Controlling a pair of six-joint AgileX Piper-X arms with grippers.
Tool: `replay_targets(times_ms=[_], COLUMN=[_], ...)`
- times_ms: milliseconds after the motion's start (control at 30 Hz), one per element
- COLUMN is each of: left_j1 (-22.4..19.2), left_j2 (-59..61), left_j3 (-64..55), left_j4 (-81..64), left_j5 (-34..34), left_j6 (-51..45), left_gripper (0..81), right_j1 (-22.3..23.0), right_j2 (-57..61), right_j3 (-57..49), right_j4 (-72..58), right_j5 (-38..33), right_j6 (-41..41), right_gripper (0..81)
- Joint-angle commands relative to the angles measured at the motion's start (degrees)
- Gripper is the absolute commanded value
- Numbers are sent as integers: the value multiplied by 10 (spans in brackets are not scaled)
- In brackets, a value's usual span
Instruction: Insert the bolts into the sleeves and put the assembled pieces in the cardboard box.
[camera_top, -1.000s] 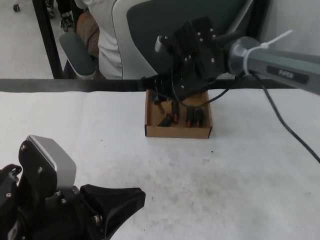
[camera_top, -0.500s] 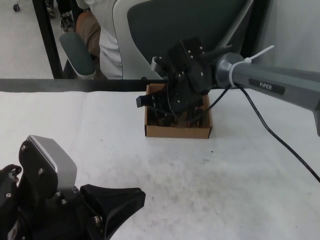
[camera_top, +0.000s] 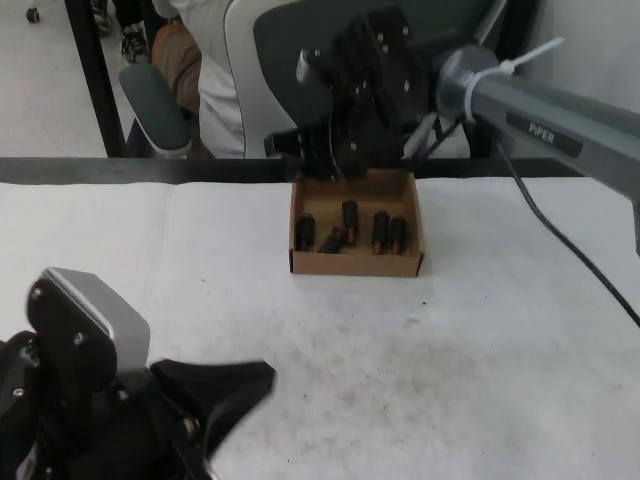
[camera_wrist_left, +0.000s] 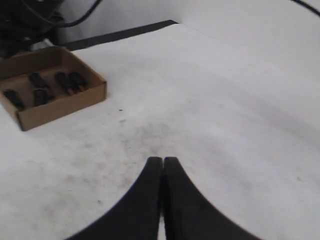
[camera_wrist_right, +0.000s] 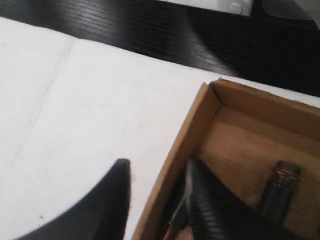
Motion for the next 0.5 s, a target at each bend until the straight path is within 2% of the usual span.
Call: replay_targets(times_ms=[0, 67, 167, 267, 367, 467], left_j1=[-2, -2, -2, 8, 49, 118], left_j2=[-12, -28, -59, -96, -124, -147], left_j3=[-2, -2, -2, -2, -2, -2], left_j4=[-2, -2, -2, 2, 41, 77], left_j5=[-107, -117, -133, -178, -176, -141], left_j6=[47, 60, 60, 65, 65, 65], left_gripper=[8, 8, 8, 8, 8, 8], right_j1=[-8, -11, -16, -19, -19, -19], right_j2=[-18, -29, -49, -71, -93, -114], right_j3=[-21, -23, -23, -23, -22, -17], right_j4=[28, 38, 43, 47, 62, 79], right_j5=[-4, -6, -7, -7, -7, -7], right_j6=[-6, -16, -27, -55, -88, -108], right_gripper=[126, 0, 3, 3, 3, 3])
